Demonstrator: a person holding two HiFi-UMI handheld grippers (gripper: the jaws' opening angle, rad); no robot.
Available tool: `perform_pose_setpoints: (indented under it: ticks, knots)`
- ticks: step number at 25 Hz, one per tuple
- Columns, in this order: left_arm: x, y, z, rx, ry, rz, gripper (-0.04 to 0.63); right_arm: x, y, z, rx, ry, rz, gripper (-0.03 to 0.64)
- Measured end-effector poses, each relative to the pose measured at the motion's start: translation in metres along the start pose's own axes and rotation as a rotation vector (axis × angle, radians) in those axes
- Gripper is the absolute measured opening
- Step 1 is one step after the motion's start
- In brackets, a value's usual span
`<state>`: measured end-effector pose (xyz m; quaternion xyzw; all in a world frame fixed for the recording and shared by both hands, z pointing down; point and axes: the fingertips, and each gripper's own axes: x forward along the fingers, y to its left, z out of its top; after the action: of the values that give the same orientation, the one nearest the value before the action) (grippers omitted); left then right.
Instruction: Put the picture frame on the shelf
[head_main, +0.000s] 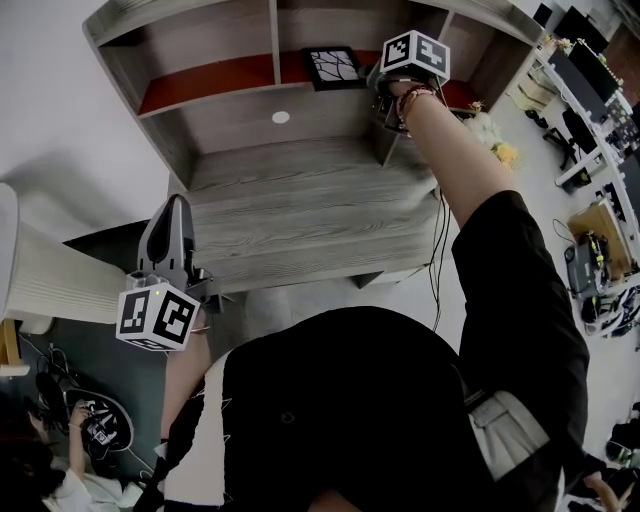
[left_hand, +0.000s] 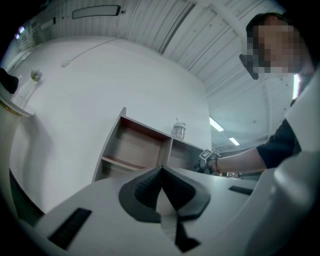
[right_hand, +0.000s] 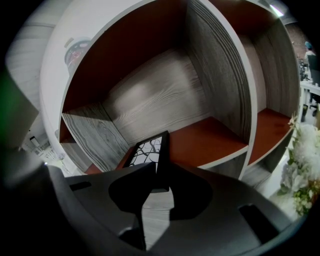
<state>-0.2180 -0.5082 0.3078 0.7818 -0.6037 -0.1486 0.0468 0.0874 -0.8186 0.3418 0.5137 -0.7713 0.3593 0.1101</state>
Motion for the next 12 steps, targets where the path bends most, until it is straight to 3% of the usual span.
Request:
perform_pose_setpoints:
  ticks: [12]
  knots:
    - [-0.012, -0.005, 0.002, 0.017, -0.001, 0.028, 0.011, 0.004, 0.0, 0.001, 0.044, -0.033, 0.028, 0.087]
